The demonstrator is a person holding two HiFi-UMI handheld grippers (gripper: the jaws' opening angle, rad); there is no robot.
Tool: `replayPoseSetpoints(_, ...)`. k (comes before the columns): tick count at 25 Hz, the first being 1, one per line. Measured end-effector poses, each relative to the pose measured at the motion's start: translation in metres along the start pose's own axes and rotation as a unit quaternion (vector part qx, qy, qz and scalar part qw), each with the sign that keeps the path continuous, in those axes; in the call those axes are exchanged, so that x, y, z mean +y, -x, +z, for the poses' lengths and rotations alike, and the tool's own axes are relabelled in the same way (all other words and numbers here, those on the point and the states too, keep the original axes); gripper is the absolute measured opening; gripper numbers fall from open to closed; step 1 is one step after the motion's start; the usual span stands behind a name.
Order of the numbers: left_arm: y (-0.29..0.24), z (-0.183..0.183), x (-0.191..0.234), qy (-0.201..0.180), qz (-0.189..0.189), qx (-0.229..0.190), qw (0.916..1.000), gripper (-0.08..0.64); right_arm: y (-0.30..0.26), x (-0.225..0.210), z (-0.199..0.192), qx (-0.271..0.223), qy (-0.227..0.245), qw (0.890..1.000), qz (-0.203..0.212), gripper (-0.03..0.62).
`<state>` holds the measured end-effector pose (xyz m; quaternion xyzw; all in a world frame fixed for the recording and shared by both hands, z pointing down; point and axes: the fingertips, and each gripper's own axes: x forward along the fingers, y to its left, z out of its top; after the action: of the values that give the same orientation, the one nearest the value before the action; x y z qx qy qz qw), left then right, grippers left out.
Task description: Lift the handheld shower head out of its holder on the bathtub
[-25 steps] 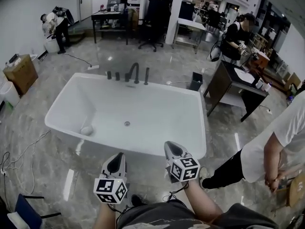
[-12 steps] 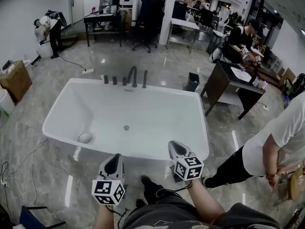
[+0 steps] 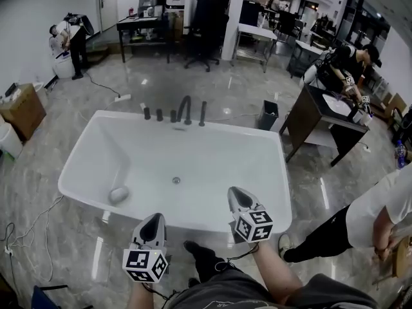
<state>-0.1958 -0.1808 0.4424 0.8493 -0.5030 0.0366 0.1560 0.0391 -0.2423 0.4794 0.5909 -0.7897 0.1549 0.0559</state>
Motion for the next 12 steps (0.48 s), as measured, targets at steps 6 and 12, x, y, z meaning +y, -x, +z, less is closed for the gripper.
replayPoseSetpoints(6,-0.080,0.007,0.030,0.004,0.002,0.020,0.9998,0.026,-0.071,-0.042,0.017,-0.005,0.003,1.000,0.000,0.035)
replayPoseSetpoints(12,-0.171,0.025,0.046,-0.004,-0.007,0.035,0.9993,0.026,-0.140,-0.103,0.036,-0.003,-0.013,1.000,-0.021,0.035)
